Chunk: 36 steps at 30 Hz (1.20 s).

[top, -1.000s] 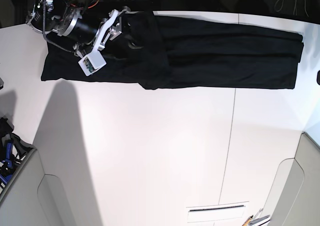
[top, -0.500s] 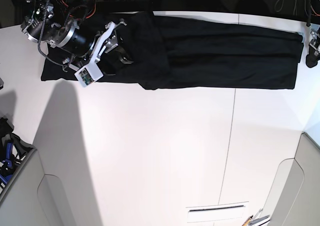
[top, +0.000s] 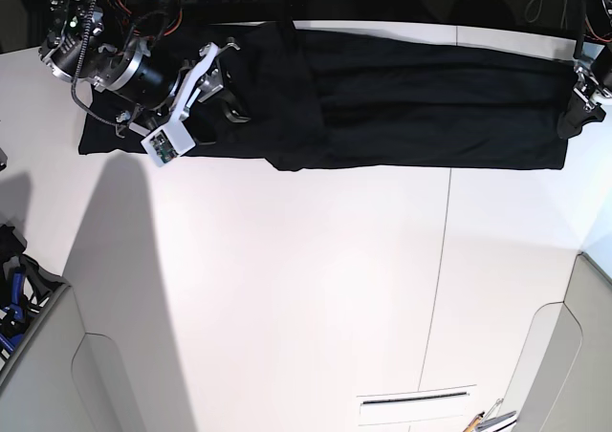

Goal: Fold the T-shirt properly
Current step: 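Grasp the folded shirt's end with the right gripper and hold it, then release the left gripper's end and lay it onto the shirt's middle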

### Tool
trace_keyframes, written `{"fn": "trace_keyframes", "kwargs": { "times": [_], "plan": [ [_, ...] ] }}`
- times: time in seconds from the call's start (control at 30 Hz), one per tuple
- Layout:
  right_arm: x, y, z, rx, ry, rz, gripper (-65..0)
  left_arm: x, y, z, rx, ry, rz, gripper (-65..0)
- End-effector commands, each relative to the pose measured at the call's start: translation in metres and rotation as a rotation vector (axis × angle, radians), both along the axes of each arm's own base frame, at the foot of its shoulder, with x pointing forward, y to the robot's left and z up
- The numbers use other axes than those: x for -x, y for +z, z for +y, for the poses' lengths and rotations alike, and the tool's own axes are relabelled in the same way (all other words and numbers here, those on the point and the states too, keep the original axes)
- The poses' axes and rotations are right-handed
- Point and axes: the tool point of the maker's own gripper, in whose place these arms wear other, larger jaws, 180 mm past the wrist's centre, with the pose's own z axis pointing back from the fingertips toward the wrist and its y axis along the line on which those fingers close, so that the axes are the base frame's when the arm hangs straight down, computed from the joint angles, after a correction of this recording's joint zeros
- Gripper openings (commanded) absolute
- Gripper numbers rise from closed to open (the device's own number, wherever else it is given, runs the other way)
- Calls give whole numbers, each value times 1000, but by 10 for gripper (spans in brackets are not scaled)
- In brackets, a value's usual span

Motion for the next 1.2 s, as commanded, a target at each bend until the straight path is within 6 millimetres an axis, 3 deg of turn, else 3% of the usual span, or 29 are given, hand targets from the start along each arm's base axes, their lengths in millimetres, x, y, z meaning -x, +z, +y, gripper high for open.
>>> {"fn": "trace_keyframes", "kwargs": {
  "times": [0.0, 0.3, 0.37, 0.47, 0.53, 0.7, 0.9, 1.17],
  "plan": [
    [-5, 11, 3, -27, -3, -42, -333, 5, 1, 1, 3, -21, 30, -317],
    [-5, 11, 3, -29, -4, -44, -333, 2, 6, -3, 42, -21, 8, -325],
    [-5, 11, 3, -29, -4, -44, -333, 2, 7, -3, 44, -20, 5, -409],
    [-6, 10, 1, -20, -12, -43, -333, -3, 14, -3, 73, -3, -36, -629],
    [-9, 6, -8, 12, -62, -28, -333, -8, 21, -4, 99, 13, -74, -650],
    [-16, -9, -53, 221, -220, -14, -333, -13, 34, -19, 110, -74, -86, -650],
    [-20, -9, -120, 372, -433, -13, -333, -26, 75, -50, -5, -268, -154, -650],
    [-11, -6, -195, 423, -616, 9, -333, -26, 131, -138, -90, -453, -356, -650]
  ]
}}
